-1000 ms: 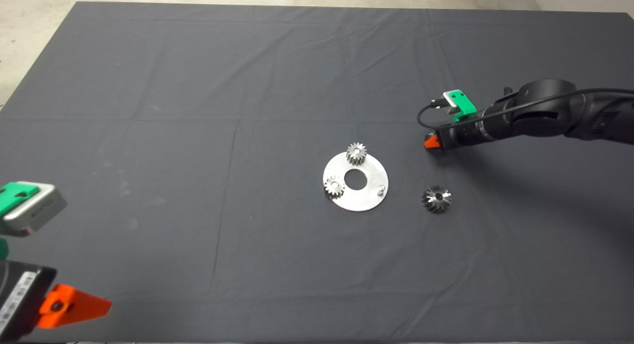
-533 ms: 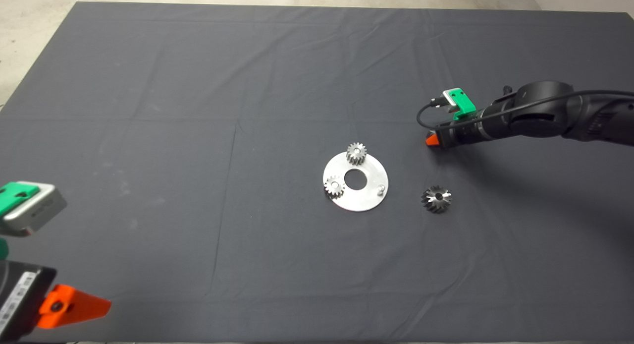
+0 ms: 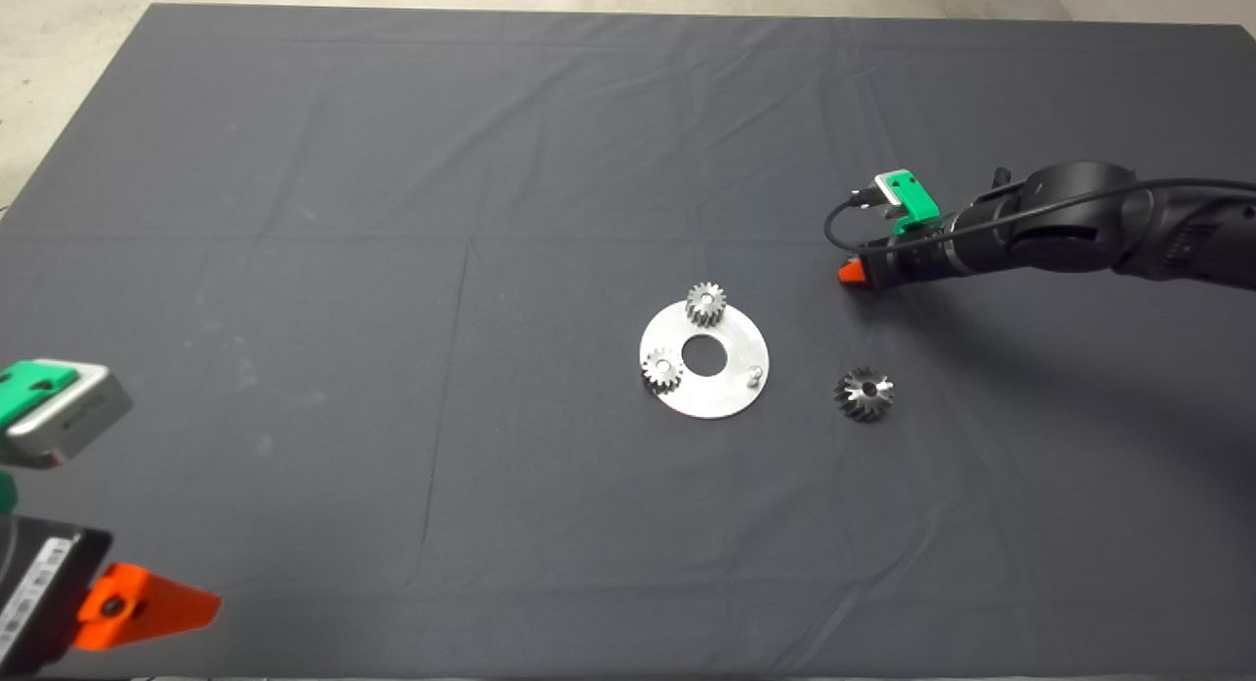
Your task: Remove an incorrectly installed larger gear and replace it with the correct smaller gear
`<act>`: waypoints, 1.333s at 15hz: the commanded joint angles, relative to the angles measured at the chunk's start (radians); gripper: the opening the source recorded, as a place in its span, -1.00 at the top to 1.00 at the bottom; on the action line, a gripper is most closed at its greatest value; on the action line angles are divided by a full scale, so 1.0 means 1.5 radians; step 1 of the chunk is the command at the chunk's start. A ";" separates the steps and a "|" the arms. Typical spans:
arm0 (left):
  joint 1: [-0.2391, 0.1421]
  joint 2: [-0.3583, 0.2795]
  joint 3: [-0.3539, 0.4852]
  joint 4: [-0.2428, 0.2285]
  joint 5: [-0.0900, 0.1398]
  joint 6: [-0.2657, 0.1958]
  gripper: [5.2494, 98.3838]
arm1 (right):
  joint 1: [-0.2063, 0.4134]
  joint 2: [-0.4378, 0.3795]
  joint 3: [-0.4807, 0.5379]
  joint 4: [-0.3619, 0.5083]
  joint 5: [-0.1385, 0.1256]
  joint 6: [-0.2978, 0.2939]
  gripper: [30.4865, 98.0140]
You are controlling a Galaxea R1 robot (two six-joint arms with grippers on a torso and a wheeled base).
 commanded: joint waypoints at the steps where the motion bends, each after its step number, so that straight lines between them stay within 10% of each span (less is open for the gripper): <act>1: -0.003 0.000 0.007 -0.007 0.024 -0.001 -1.00 | 0.007 -0.001 -0.001 -0.018 0.009 0.000 0.63; 11: -0.003 0.000 0.007 -0.007 0.024 -0.001 -1.00 | 0.014 -0.008 0.047 -0.012 -0.003 0.001 0.69; 20: -0.003 0.000 0.007 -0.007 0.024 -0.001 -1.00 | 0.068 -0.008 0.235 0.005 -0.158 0.014 0.71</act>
